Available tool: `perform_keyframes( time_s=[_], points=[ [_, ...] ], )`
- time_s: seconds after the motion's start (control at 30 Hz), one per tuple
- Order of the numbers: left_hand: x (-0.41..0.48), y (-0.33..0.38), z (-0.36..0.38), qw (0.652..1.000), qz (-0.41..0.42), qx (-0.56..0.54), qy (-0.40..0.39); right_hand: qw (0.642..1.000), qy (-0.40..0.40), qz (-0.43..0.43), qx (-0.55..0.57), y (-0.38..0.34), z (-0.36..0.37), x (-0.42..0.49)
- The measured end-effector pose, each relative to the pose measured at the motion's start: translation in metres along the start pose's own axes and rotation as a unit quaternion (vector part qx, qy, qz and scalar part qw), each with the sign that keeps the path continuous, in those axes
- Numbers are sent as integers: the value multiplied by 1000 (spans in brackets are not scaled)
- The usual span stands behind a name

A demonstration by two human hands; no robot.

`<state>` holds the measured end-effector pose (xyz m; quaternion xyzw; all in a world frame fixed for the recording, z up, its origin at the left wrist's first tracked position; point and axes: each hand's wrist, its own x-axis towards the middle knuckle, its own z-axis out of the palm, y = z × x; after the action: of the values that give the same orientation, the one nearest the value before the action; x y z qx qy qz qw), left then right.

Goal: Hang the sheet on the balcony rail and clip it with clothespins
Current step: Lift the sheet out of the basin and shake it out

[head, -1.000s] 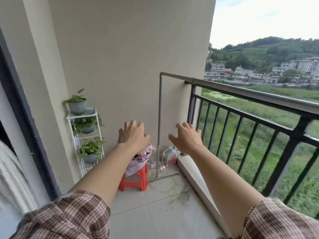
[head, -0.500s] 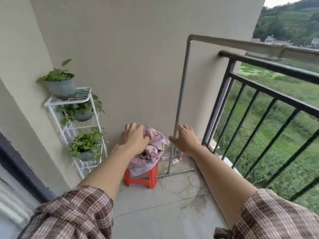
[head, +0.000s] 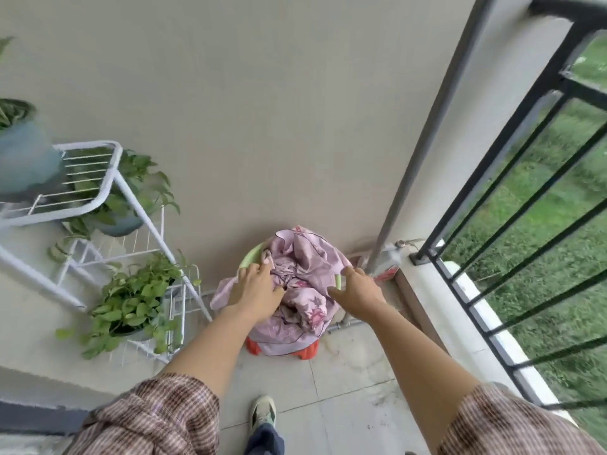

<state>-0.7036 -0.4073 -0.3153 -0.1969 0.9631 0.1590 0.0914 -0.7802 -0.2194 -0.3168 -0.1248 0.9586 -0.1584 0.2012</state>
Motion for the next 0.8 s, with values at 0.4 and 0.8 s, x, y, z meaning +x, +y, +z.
perform_keyframes(
  time_s=[0.4,0.8],
  points=[
    [163,-63,128,983,14,0,-184,984,-143,109,13,9,122,151],
    [237,-77,246,955,139,78,-249,976,-159,139,-44,52,226,212]
  ],
)
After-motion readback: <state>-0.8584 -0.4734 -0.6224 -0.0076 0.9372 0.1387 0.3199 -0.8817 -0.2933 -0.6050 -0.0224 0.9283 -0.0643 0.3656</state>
